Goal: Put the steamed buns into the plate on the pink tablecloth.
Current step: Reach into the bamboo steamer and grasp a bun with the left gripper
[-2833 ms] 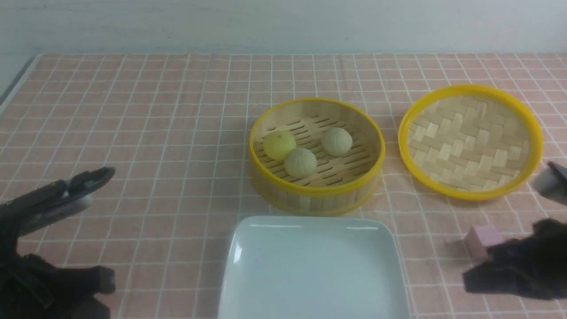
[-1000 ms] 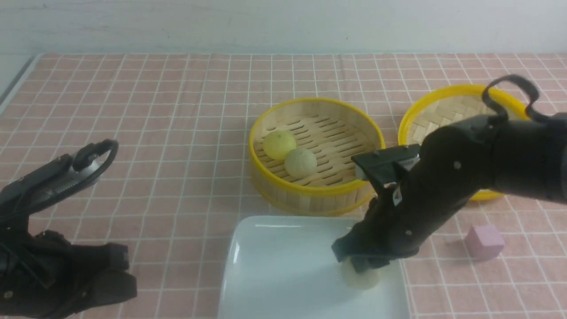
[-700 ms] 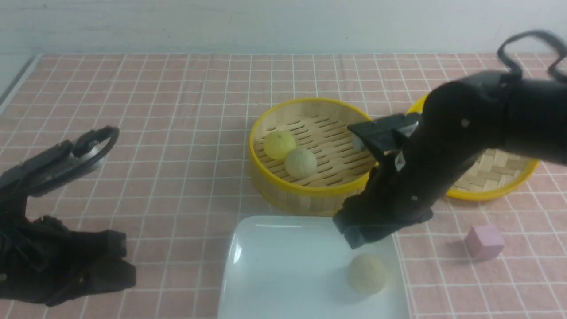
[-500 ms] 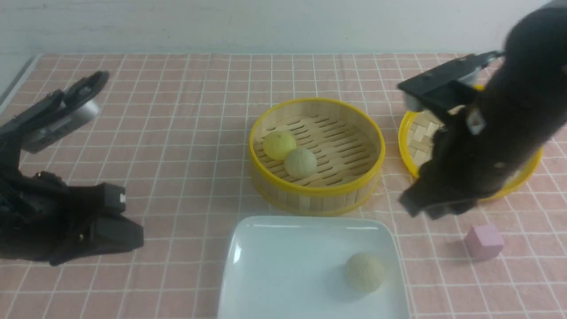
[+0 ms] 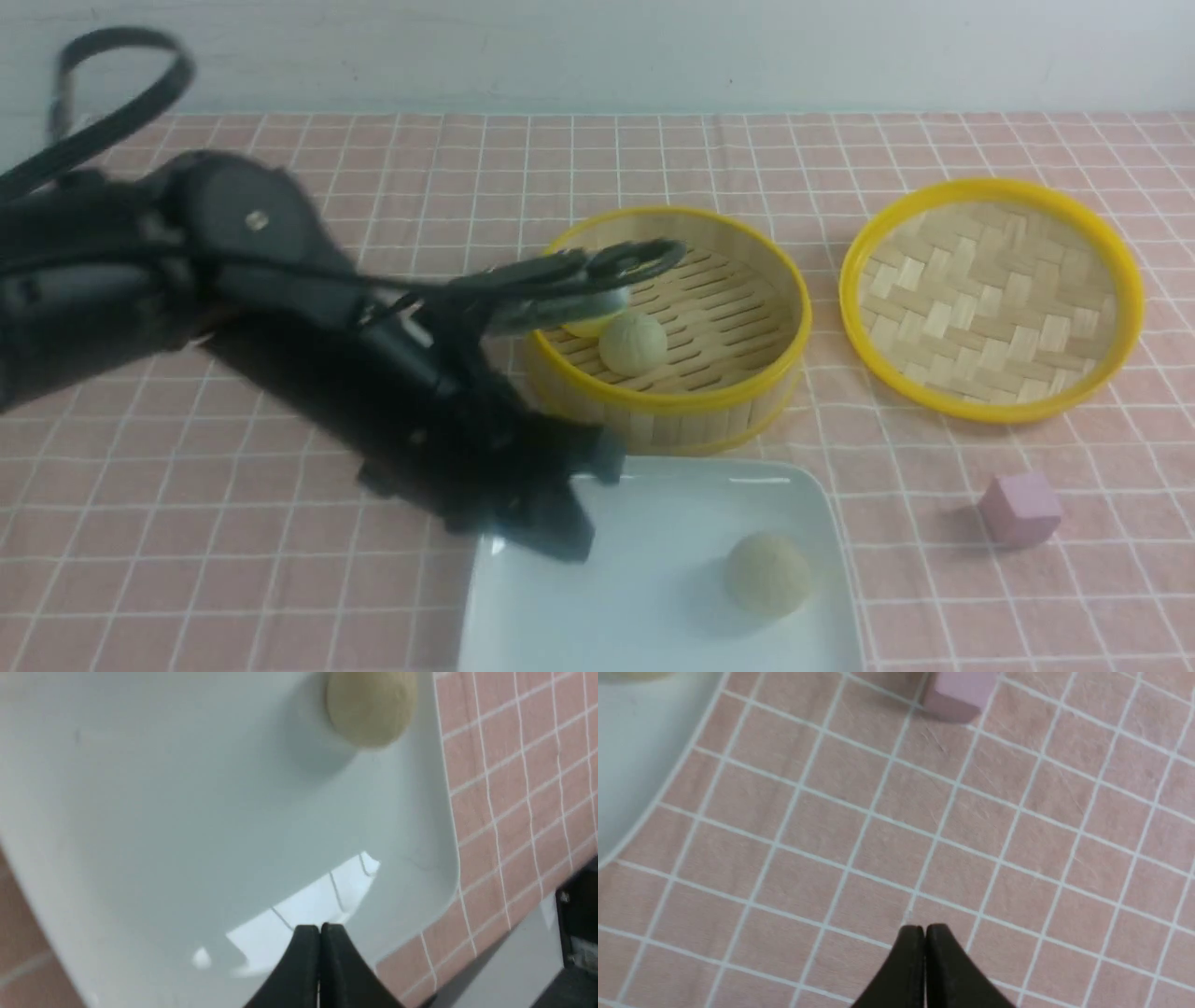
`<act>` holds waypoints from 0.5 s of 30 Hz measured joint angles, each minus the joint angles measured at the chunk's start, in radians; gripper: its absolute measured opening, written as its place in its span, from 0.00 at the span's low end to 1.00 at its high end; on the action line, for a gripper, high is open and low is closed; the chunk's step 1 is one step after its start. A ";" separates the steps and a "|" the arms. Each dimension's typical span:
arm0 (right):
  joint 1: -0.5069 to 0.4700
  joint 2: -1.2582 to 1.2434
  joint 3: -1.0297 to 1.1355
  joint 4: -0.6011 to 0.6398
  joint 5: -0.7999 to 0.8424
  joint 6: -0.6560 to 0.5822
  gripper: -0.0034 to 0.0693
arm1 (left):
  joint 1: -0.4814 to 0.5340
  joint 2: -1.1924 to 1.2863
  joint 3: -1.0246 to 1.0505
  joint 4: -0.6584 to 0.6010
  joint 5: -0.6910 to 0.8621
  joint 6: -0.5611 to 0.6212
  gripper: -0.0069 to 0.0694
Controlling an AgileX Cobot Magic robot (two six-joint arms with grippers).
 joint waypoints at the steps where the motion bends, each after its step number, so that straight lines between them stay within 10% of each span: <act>1: 0.000 -0.020 0.022 -0.015 -0.001 0.010 0.04 | -0.005 0.036 -0.067 0.020 -0.002 -0.015 0.13; 15: 0.000 -0.134 0.084 -0.085 -0.077 0.064 0.06 | -0.009 0.523 -0.745 0.339 0.064 -0.184 0.57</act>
